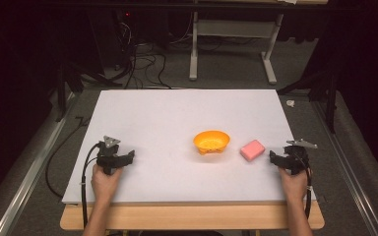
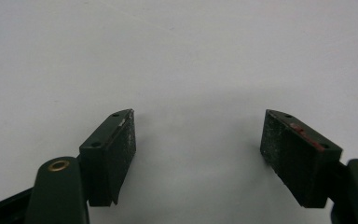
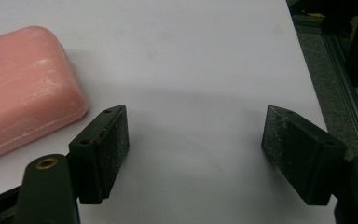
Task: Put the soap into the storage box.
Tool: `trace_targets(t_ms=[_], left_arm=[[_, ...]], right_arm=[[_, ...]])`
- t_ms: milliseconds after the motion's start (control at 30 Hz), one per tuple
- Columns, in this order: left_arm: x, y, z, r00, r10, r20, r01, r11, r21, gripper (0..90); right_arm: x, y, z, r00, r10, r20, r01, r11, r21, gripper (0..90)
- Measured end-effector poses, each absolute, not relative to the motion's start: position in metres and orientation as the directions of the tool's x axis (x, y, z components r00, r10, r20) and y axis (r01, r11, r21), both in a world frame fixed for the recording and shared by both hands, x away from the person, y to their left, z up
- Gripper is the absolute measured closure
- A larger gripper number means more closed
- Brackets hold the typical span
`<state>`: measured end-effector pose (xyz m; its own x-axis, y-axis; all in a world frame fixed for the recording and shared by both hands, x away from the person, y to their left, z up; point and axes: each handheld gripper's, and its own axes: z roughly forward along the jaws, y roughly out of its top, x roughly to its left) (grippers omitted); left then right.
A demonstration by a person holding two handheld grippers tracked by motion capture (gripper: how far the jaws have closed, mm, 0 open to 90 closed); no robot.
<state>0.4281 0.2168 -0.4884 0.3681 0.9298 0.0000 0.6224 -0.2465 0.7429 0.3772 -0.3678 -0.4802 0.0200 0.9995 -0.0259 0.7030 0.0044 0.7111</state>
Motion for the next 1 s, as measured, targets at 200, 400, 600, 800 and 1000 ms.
trace_targets(t_ms=[200, 400, 600, 800, 1000], left_arm=[[0.4281, 0.2168, -0.4884, 0.368, 0.93, 0.0, 0.622, -0.246, 0.743, 26.9], [0.4281, 0.2168, -0.4884, 0.368, 0.93, 0.0, 0.623, -0.246, 0.743, 27.0], [0.4282, 0.2169, -0.4884, 0.368, 0.93, -0.001, 0.623, -0.245, 0.743, 26.9], [0.4282, 0.2169, -0.4884, 0.368, 0.93, -0.001, 0.623, -0.246, 0.743, 26.9], [0.4282, 0.2169, -0.4883, 0.368, 0.93, -0.001, 0.623, -0.246, 0.743, 26.9]], right_arm=[[0.3771, -0.3675, -0.4804, 0.019, 0.999, -0.029, 0.702, 0.007, 0.712, 23.6], [0.3772, -0.3677, -0.4802, 0.02, 0.999, -0.026, 0.703, 0.004, 0.711, 23.7], [0.3779, -0.368, -0.4798, 0.018, 1.0, -0.026, 0.706, 0.006, 0.708, 23.6], [0.3782, -0.3682, -0.4796, 0.018, 0.999, -0.027, 0.707, 0.006, 0.707, 23.6], [0.3782, -0.3678, -0.4793, 0.018, 0.999, -0.029, 0.708, 0.008, 0.707, 23.4]])
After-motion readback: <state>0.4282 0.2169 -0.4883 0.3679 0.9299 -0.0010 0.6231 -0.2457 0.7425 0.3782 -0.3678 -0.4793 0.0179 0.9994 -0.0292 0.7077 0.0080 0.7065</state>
